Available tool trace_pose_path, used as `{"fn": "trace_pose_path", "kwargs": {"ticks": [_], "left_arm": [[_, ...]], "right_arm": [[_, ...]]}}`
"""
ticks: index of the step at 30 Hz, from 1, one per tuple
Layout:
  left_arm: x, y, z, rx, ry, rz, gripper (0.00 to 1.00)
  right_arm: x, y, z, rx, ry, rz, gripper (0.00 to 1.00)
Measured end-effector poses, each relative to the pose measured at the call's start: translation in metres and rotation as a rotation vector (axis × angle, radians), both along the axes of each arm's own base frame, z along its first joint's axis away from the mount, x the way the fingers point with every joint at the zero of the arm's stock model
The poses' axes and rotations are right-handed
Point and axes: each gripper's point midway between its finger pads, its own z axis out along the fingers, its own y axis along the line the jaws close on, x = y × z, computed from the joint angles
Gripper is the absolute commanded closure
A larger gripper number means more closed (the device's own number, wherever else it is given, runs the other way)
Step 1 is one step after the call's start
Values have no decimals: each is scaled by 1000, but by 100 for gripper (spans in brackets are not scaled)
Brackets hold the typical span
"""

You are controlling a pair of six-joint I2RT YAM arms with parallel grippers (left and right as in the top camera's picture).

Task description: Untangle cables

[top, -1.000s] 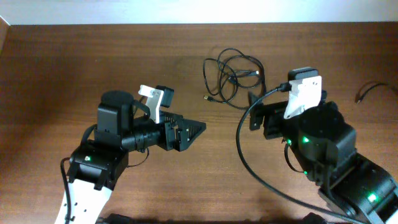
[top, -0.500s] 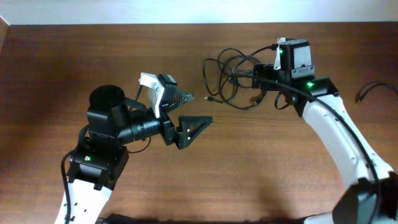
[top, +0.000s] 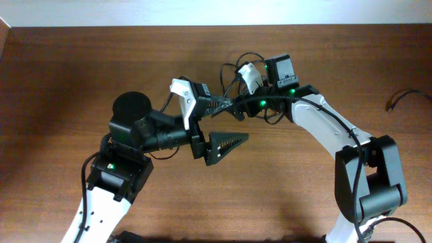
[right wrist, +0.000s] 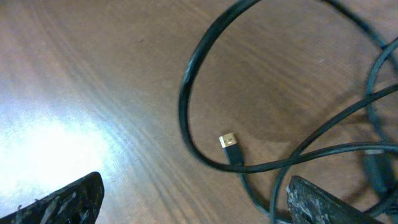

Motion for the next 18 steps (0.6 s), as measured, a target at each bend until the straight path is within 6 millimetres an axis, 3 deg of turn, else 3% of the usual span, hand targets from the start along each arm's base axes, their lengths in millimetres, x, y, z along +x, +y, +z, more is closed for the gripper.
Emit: {"fn": "trace_pose_path", "kwargs": {"ticks": [4,5,6,7,8,10,16,17,18], "left_arm": [[-23,-10,12,-43,-16,-132,1],[-27,-13,13,-46,-20,-151,1],[-28,-14,14,-48,-25,-160,1],[-28,-14,14,-49,-28,-161,1],[-29,-14,15,-51,-32,-162,1],[-29,-14,15,-51,-33,-165,1],[-29,-14,15,-51,-32,-167,1],[-29,-14,14,-49,-26,-167,1],[-30,-14,13,-46,-16,-167,1]], "right_arm": [[29,2,8,-9,-144,-34,11],[29,5,2,-18,-141,-33,24],[29,9,-7,-21,-128,-30,26],[32,14,-14,-11,-121,-40,61],[32,16,-25,-7,-97,-53,81],[40,16,-40,17,-46,-129,96],[44,15,-39,42,-20,-182,96],[39,17,-30,56,-6,-169,96],[35,19,-4,83,-26,-156,96]]}}
